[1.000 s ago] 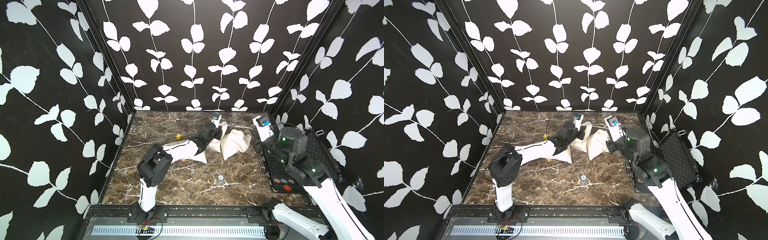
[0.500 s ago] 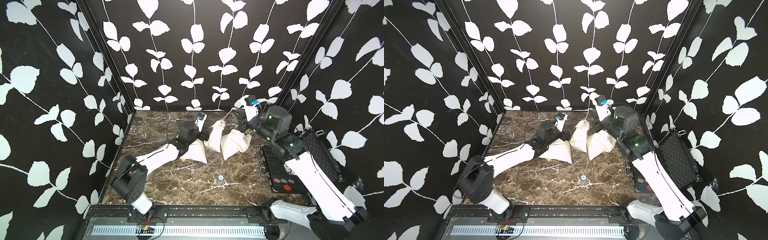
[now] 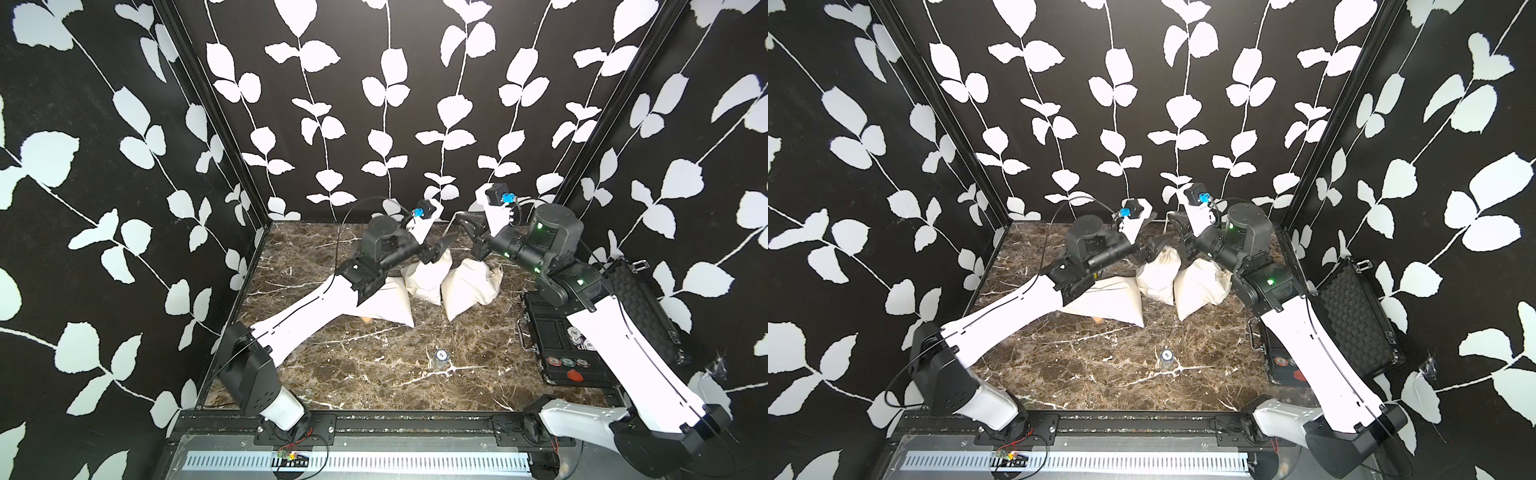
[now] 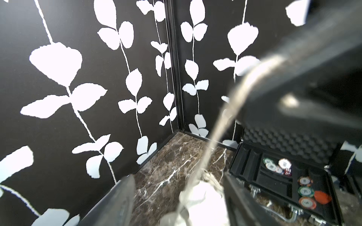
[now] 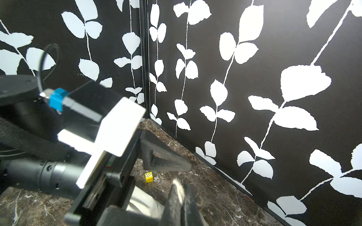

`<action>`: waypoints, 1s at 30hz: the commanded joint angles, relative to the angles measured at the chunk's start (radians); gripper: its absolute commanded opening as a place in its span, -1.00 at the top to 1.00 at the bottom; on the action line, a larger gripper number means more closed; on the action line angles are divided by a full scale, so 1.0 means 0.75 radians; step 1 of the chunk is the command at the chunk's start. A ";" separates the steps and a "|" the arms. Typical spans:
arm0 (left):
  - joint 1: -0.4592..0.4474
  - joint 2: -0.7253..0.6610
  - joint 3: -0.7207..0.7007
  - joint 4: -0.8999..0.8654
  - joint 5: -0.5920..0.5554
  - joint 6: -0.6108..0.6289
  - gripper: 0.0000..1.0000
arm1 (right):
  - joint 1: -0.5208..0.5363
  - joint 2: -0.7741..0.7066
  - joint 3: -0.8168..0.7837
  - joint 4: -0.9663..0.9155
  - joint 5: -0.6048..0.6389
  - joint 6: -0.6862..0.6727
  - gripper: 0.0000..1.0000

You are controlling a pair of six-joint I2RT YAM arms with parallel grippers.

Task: Close the soil bag
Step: Frap the soil bag at the center of the board.

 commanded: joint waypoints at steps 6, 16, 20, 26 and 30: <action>-0.003 0.046 0.141 -0.057 0.001 -0.047 0.79 | 0.011 -0.035 -0.010 0.035 0.075 -0.045 1.00; -0.001 0.036 0.192 -0.176 -0.135 -0.405 1.00 | 0.011 -0.206 -0.738 0.627 0.328 -0.147 0.02; -0.001 0.051 0.225 -0.158 -0.057 -0.529 1.00 | 0.014 -0.101 -0.918 0.973 0.186 -0.129 -0.24; -0.001 0.041 0.238 -0.166 -0.016 -0.583 1.00 | 0.031 0.085 -0.892 1.242 0.133 -0.124 -0.31; -0.001 0.034 0.227 -0.165 -0.022 -0.589 1.00 | 0.036 0.160 -0.833 1.371 0.134 -0.102 -0.30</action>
